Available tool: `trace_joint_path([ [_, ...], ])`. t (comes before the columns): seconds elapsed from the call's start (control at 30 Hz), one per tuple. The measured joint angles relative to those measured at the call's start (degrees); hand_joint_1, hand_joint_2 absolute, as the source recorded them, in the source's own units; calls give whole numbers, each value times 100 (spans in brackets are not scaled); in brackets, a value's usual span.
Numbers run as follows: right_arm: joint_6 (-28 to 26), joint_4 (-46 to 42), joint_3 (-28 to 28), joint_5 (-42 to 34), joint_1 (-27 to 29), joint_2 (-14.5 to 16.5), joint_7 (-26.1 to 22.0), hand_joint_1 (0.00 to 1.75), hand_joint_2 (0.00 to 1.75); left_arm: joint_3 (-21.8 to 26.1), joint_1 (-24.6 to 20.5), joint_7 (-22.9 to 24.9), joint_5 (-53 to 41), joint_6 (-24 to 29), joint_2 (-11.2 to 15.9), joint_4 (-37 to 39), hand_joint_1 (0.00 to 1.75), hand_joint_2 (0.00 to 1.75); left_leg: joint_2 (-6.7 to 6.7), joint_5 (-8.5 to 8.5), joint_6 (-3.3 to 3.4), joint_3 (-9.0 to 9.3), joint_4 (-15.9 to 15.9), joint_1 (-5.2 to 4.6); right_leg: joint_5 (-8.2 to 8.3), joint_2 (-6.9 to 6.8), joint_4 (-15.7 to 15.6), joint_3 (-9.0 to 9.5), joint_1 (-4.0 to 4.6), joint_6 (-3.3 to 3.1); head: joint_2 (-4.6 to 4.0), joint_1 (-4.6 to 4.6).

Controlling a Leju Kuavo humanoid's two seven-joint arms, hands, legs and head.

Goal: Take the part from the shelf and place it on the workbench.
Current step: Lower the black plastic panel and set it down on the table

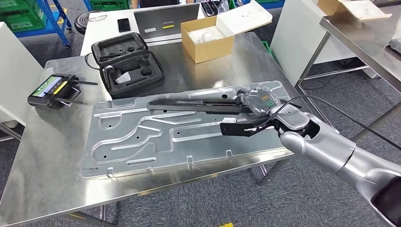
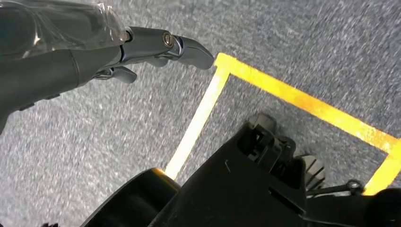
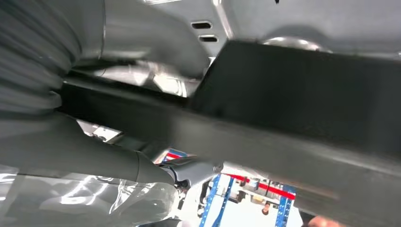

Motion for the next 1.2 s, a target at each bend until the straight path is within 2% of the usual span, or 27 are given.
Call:
trace_joint_path([
  [0.07,-3,86,50,75,-45,53,-33,0,0,-28,-2,-12,4,19,-8,-1,0,175,-11,-99,-55,69,53,12,489,-17,-756,279,-39,48,0,1],
  [0.1,-1,121,66,105,-79,79,-45,0,0,-39,-6,-14,12,32,-12,0,0,175,-13,-155,-91,79,106,5,641,-19,-1106,426,-45,50,0,0],
  [0.13,7,150,79,137,-105,101,-50,0,0,-47,-10,-12,17,42,-14,0,0,131,-14,-199,-123,74,147,-5,706,-20,-1321,519,-46,35,0,-2],
  [0.23,58,204,107,218,-139,155,-28,0,0,-63,-9,59,30,61,-27,1,0,0,-10,-255,-170,49,191,-18,668,-7,-1390,542,-23,-71,0,-7],
  [0.3,82,226,115,251,-168,185,0,0,0,-63,-10,106,49,96,-38,1,0,0,3,-385,-220,-12,372,1,658,-8,-1394,560,-35,-136,0,-10],
  [0.33,87,236,117,263,-184,198,17,0,0,-63,-13,119,59,113,-44,1,0,0,12,-531,-258,-131,640,15,653,-11,-1398,573,-45,-164,-1,-12],
  [0.4,89,254,119,286,-199,217,62,0,0,-63,-11,141,80,134,-62,1,0,0,30,-896,-322,-537,1471,47,645,-16,-1399,587,-42,-191,-1,-14],
  [0.43,90,262,122,298,-200,225,92,0,0,-63,-4,152,86,137,-69,1,0,0,36,-1020,-338,-737,1844,59,644,-18,-1398,588,-38,-192,-1,-14],
  [0.47,95,269,125,310,-201,230,124,0,0,-63,3,164,89,140,-77,1,0,0,40,-1044,-338,-855,2033,63,643,-16,-1398,590,-35,-192,0,-14],
  [0.5,103,275,127,319,-204,232,163,0,0,-63,7,173,89,143,-83,1,0,0,42,-956,-325,-856,1982,64,644,-14,-1398,595,-30,-191,0,-14],
  [0.53,118,278,128,325,-214,234,212,0,0,-63,5,181,89,148,-87,1,0,0,42,-774,-296,-732,1685,60,645,-9,-1397,603,-25,-189,0,-14],
  [0.6,166,281,126,349,-263,234,331,0,0,-63,-9,192,95,164,-92,1,0,0,38,-357,-206,-317,790,31,649,2,-1395,616,-9,-178,0,-14],
  [0.63,195,281,126,362,-298,234,393,0,0,-63,-17,199,98,171,-95,1,0,0,40,-222,-176,-167,463,11,654,8,-1396,618,-2,-164,0,-12],
  [0.67,219,282,125,374,-330,234,448,0,0,-63,-23,212,103,175,-100,1,0,0,41,-157,-160,-90,290,-10,662,11,-1397,616,1,-143,0,-11],
  [0.77,265,288,111,386,-386,228,548,0,0,-63,-29,245,114,176,-114,1,0,0,48,-84,-120,-92,223,-20,670,11,-1408,613,-7,-50,0,-8],
  [0.8,275,290,101,387,-397,224,563,0,0,-63,-34,247,118,176,-116,1,0,0,51,-46,-84,-98,198,-10,581,10,-1341,590,-9,-28,0,-6],
  [0.83,284,291,88,387,-408,219,574,0,0,-63,-40,249,119,175,-120,1,0,0,55,-4,-44,-107,171,2,409,8,-1164,531,-12,-13,0,-4],
  [0.93,304,298,62,384,-426,213,612,0,0,-63,-49,251,120,175,-141,1,0,0,62,87,23,-192,159,0,-313,7,-57,189,-4,7,-1,-1],
  [0.97,314,301,60,380,-425,213,625,0,0,-63,-48,257,120,175,-149,1,0,0,63,119,26,-234,160,-4,-425,8,201,141,0,16,-1,-1],
  [1.0,321,303,57,378,-425,213,639,0,0,-63,-47,265,120,175,-156,1,0,0,63,152,23,-279,163,-5,-425,7,242,197,0,22,0,-1],
  [1.03,327,304,54,375,-430,213,652,0,0,-63,-47,274,121,175,-162,1,0,0,62,185,15,-320,166,-4,-327,5,41,370,-2,25,0,-1],
  [1.07,331,304,48,373,-442,213,663,0,0,-63,-47,282,121,175,-168,1,0,0,61,218,0,-358,173,-3,-182,3,-355,650,-5,25,0,0],
  [1.13,330,303,26,371,-475,213,681,0,0,-63,-51,286,123,175,-177,1,0,0,58,274,-49,-416,191,-13,10,-1,-1176,1188,8,5,0,-2],
  [1.17,329,302,15,369,-488,211,687,0,0,-63,-54,287,123,175,-181,1,0,0,57,299,-80,-431,202,-21,55,2,-1411,1333,21,-14,0,-2],
  [1.2,328,301,5,368,-497,209,691,0,0,-63,-57,288,125,175,-183,1,0,0,57,330,-110,-443,211,-29,66,6,-1489,1368,37,-42,0,-4],
])
